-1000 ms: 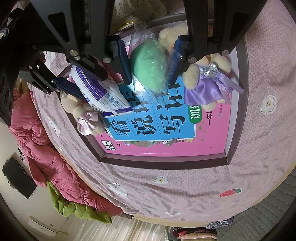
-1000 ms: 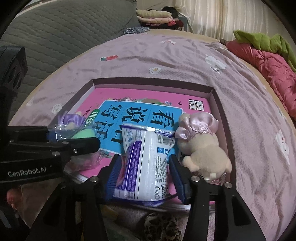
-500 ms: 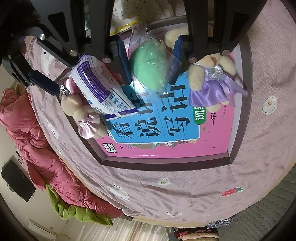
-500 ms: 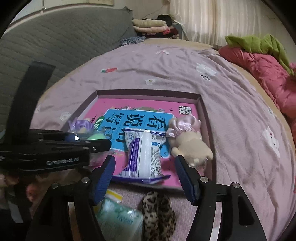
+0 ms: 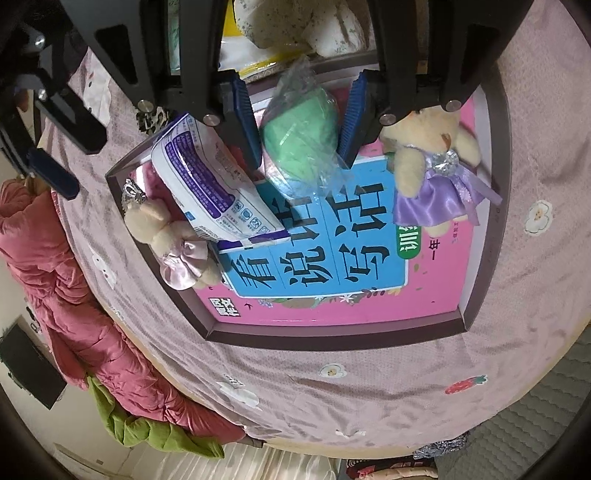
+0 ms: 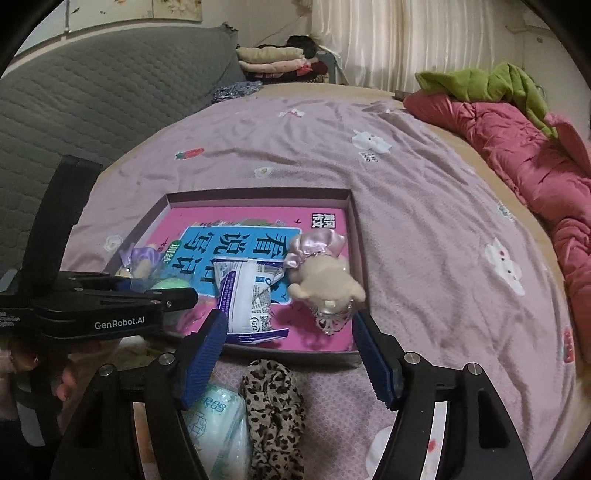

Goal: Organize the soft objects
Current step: 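Open right tool to drop the snack bag while left tool lowers the green ball, then open left tool releasing the green ball and withdraw both tools from the tray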

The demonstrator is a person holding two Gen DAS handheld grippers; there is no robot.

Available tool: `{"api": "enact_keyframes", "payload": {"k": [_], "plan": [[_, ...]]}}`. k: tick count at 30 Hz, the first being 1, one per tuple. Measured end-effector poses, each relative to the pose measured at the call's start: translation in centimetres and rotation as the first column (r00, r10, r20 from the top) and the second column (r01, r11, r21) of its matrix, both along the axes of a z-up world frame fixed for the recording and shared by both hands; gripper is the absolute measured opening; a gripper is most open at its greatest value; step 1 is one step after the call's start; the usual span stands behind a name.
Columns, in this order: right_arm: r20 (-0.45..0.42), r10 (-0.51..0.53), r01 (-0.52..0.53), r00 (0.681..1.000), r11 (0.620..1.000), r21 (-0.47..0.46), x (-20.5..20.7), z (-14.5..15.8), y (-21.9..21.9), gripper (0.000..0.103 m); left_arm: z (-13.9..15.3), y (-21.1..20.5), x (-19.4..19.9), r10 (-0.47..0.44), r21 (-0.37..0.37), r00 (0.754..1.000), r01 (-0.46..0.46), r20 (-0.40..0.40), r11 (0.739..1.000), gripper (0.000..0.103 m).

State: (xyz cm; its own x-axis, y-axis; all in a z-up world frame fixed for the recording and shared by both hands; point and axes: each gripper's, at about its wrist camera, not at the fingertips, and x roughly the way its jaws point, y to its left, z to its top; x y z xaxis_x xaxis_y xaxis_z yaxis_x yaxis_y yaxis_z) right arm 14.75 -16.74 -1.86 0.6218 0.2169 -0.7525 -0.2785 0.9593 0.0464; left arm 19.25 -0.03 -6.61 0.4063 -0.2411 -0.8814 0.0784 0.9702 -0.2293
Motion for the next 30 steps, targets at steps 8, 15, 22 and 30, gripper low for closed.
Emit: {"api": "enact_keyframes", "payload": {"k": [8,15,22,30], "plan": [[0.011,0.002,-0.002,1.0,1.0,-0.019,-0.4,0.4,-0.1,0.073,0.8,0.1,-0.5,0.008,0.003,1.0,-0.008,0.015,1.0,0.05],[-0.025,0.002,-0.002,1.0,1.0,-0.021,-0.3,-0.6,0.3,0.073,2.3,0.7,-1.3,0.014,-0.026,0.999,-0.013,0.039,1.0,0.052],[0.012,0.003,-0.002,1.0,1.0,-0.019,-1.0,0.5,0.5,0.073,4.1,1.2,-2.0,0.044,-0.02,0.997,-0.042,0.07,0.999,0.052],[0.037,-0.007,0.008,0.999,1.0,-0.013,-1.6,1.7,0.3,0.073,6.2,1.2,-3.1,0.047,-0.022,0.993,-0.045,0.111,0.999,0.06]]}}
